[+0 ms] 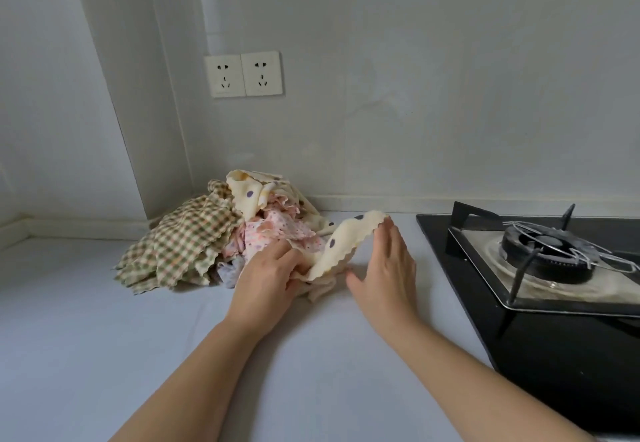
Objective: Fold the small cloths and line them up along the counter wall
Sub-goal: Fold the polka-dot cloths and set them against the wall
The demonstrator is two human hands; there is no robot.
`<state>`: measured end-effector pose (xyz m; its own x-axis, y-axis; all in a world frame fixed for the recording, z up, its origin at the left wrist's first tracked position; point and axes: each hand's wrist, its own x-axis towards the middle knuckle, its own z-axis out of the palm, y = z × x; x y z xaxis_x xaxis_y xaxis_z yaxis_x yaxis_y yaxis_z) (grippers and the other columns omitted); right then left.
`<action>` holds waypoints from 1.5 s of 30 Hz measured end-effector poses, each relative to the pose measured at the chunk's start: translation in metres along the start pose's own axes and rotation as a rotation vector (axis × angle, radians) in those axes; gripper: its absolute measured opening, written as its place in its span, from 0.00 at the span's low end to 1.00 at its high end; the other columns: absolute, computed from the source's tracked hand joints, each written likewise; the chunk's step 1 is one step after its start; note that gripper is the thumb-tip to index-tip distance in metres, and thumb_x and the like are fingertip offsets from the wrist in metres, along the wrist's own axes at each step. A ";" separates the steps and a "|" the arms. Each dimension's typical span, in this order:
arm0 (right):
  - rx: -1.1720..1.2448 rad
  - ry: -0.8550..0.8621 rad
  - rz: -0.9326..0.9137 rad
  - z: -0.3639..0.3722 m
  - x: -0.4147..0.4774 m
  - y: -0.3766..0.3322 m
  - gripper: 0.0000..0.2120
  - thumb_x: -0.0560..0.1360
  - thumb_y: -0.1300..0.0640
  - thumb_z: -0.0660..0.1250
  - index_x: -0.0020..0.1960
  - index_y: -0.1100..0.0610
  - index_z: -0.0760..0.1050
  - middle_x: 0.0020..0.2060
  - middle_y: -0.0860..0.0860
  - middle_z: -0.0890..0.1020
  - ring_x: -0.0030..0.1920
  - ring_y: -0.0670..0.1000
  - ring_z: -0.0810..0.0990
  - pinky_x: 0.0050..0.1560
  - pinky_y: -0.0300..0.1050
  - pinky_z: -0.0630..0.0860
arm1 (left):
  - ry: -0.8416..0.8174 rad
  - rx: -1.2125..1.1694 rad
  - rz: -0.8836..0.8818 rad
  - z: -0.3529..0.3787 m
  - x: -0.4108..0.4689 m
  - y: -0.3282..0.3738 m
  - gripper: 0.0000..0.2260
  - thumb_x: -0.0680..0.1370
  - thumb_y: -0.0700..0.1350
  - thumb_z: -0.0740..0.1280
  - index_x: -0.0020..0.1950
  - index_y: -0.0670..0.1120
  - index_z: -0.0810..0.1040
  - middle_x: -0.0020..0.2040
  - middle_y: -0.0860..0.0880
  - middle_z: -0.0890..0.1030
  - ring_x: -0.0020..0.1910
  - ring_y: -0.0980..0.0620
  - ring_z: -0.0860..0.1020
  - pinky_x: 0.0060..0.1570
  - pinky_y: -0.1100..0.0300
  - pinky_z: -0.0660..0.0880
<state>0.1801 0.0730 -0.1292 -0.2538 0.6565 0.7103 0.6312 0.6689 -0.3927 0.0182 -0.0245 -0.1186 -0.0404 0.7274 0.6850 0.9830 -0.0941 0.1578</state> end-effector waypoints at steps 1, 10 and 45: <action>0.076 0.013 -0.014 0.000 0.000 0.002 0.43 0.62 0.57 0.78 0.72 0.60 0.63 0.72 0.58 0.66 0.69 0.62 0.69 0.61 0.58 0.72 | 0.006 0.030 0.028 0.001 0.000 0.001 0.08 0.65 0.39 0.68 0.40 0.48 0.73 0.42 0.52 0.73 0.40 0.49 0.72 0.36 0.54 0.70; 0.864 -0.155 0.121 -0.011 -0.001 0.003 0.11 0.68 0.69 0.66 0.42 0.54 0.71 0.33 0.41 0.76 0.34 0.39 0.72 0.36 0.33 0.69 | 0.094 -0.091 -0.068 0.002 -0.001 0.001 0.12 0.68 0.35 0.64 0.47 0.50 0.70 0.48 0.54 0.79 0.53 0.55 0.75 0.60 0.58 0.62; 0.078 -0.597 -0.159 -0.078 -0.040 -0.001 0.09 0.74 0.62 0.59 0.49 0.53 0.76 0.49 0.45 0.73 0.53 0.48 0.72 0.52 0.41 0.68 | -0.237 0.079 -0.360 -0.032 -0.045 0.053 0.18 0.72 0.61 0.52 0.45 0.53 0.76 0.42 0.57 0.78 0.43 0.52 0.76 0.38 0.58 0.72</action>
<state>0.2469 0.0186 -0.1120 -0.7205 0.6134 0.3235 0.5024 0.7832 -0.3663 0.0661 -0.0838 -0.1186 -0.3497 0.8411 0.4125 0.9249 0.2399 0.2950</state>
